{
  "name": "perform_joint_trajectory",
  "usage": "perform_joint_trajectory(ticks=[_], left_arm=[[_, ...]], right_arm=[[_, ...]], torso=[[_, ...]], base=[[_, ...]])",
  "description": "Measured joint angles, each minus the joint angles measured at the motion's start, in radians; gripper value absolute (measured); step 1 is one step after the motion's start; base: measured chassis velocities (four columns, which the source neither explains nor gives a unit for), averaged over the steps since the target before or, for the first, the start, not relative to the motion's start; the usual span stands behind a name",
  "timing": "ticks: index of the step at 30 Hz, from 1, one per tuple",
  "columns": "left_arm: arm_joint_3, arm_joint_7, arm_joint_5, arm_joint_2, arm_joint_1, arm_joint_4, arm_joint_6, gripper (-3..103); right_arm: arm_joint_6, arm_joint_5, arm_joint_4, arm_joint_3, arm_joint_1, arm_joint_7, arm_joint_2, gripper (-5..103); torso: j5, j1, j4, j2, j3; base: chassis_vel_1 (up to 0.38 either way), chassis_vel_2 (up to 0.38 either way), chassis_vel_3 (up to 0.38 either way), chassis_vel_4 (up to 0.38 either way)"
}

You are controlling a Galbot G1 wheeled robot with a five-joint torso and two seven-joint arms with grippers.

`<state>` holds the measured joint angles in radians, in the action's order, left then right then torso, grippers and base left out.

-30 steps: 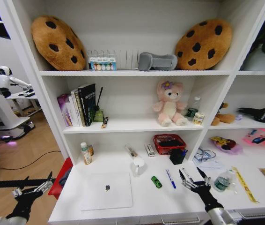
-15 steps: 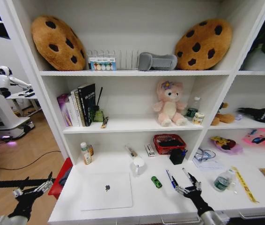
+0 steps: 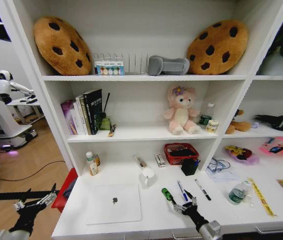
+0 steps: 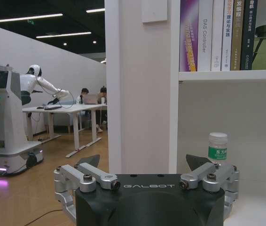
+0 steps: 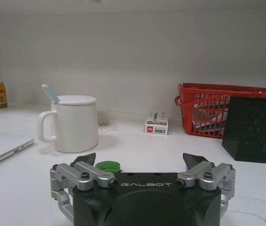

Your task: Organize the objects on the table.

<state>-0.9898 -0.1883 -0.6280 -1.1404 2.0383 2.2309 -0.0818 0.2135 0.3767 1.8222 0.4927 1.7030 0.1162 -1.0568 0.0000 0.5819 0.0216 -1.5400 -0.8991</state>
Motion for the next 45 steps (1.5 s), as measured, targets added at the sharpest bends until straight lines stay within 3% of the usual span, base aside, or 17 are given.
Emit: perform_joint_trajectory(ticks=[32, 34, 37, 38, 39, 41, 45], left_arm=[[0.0, 0.0, 0.0, 0.0, 0.0, 0.0, 0.0, 100], [0.0, 0.0, 0.0, 0.0, 0.0, 0.0, 0.0, 100], [0.0, 0.0, 0.0, 0.0, 0.0, 0.0, 0.0, 100], [0.0, 0.0, 0.0, 0.0, 0.0, 0.0, 0.0, 100], [0.0, 0.0, 0.0, 0.0, 0.0, 0.0, 0.0, 100], [0.0, 0.0, 0.0, 0.0, 0.0, 0.0, 0.0, 100], [0.0, 0.0, 0.0, 0.0, 0.0, 0.0, 0.0, 100]], right_arm=[[-0.106, 0.01, -0.079, -0.162, -0.139, -0.059, -0.005, 97], [-0.109, 0.011, -0.084, -0.165, -0.143, -0.064, -0.006, 87], [-0.109, 0.012, -0.084, -0.164, -0.14, -0.065, -0.005, 82], [-0.109, 0.012, -0.082, -0.16, -0.135, -0.065, -0.005, 71], [-0.109, 0.012, -0.082, -0.16, -0.135, -0.065, -0.005, 71], [-0.107, 0.009, -0.081, -0.154, -0.13, -0.066, -0.013, 60], [-0.103, 0.005, -0.081, -0.153, -0.126, -0.068, -0.034, 48]], torso=[[0.0, 0.0, 0.0, 0.0, 0.0], [0.0, 0.0, 0.0, 0.0, 0.0], [-0.0001, 0.0, 0.0, 0.0, 0.0], [-0.0001, 0.0, 0.0001, 0.0, 0.0], [-0.0001, 0.0, 0.0001, 0.0, 0.0], [-0.0002, 0.0, 0.0001, 0.0, 0.0], [0.0, 0.0, 0.0001, 0.0, 0.0]], base=[[0.0, 0.0, 0.0, 0.0], [0.0, 0.0, 0.0, 0.0], [0.0, 0.0, 0.0, 0.0], [0.0, 0.0, 0.0, 0.0], [0.0, 0.0, 0.0, 0.0], [0.0, 0.0, 0.0, 0.0], [0.0, 0.0, 0.0, 0.0]])
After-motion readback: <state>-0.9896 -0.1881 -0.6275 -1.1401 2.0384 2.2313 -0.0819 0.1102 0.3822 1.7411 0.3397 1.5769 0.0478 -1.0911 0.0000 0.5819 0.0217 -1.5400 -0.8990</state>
